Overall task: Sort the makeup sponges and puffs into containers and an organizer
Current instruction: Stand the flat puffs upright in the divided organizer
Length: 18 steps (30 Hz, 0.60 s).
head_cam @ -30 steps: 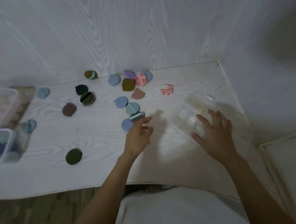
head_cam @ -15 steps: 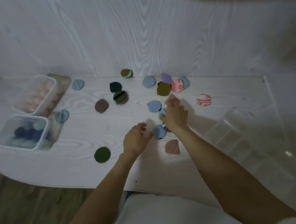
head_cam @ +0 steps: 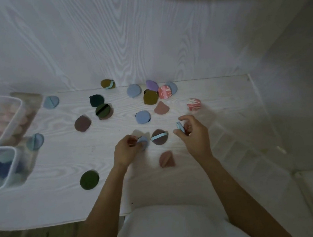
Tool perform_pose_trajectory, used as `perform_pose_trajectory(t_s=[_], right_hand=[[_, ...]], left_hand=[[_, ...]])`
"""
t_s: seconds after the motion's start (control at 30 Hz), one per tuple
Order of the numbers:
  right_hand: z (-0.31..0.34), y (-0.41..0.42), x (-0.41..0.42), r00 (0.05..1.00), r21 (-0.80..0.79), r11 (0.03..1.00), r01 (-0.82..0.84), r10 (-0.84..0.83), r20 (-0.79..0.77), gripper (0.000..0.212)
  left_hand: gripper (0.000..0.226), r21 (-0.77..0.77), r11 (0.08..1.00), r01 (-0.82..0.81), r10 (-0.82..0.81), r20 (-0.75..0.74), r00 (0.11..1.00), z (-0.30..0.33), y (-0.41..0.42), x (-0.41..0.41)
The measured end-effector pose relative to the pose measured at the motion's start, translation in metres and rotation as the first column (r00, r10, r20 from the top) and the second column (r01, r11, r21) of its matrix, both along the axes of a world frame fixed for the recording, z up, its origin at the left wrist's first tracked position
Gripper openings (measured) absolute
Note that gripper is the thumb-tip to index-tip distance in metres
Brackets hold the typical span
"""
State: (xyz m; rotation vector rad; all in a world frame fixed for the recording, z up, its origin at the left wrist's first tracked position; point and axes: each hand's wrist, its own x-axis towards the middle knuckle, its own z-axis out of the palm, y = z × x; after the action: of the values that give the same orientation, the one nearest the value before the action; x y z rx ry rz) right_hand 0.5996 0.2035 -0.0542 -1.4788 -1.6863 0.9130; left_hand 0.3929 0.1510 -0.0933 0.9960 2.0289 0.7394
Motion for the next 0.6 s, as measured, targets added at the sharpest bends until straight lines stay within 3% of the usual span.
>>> perform_pose_trajectory(t_s=[0.07,0.13,0.2,0.3,0.4,0.6], right_hand=[[0.000,-0.004,0.026,0.998,0.018,0.998,0.063,-0.063,-0.005,0.025],[-0.002,-0.006,0.052,0.985,0.050,0.984,0.171,-0.171,-0.006,0.019],[-0.006,-0.007,0.071,0.967,0.028,0.967,0.253,-0.253,-0.009,0.015],[-0.005,-0.013,0.093,0.933,-0.058,0.936,0.346,-0.350,-0.081,0.014],[0.001,-0.014,0.104,0.897,-0.121,0.908,0.402,-0.417,-0.146,0.013],[0.018,-0.009,0.122,0.846,-0.133,0.880,0.456,-0.475,-0.243,0.016]], left_hand=[[0.011,0.101,0.988,-0.119,0.105,0.137,0.985,0.011,-0.009,-0.005],[0.007,0.193,0.970,-0.150,0.109,0.209,0.972,0.030,-0.012,0.002],[0.007,0.243,0.965,-0.098,0.041,0.227,0.973,0.048,-0.006,0.019],[0.009,0.292,0.948,0.124,-0.188,0.204,0.961,0.065,0.016,0.068],[0.012,0.339,0.875,0.346,-0.391,0.073,0.917,0.065,0.037,0.118],[0.016,0.166,0.807,0.567,-0.503,-0.311,0.806,0.055,0.058,0.164]])
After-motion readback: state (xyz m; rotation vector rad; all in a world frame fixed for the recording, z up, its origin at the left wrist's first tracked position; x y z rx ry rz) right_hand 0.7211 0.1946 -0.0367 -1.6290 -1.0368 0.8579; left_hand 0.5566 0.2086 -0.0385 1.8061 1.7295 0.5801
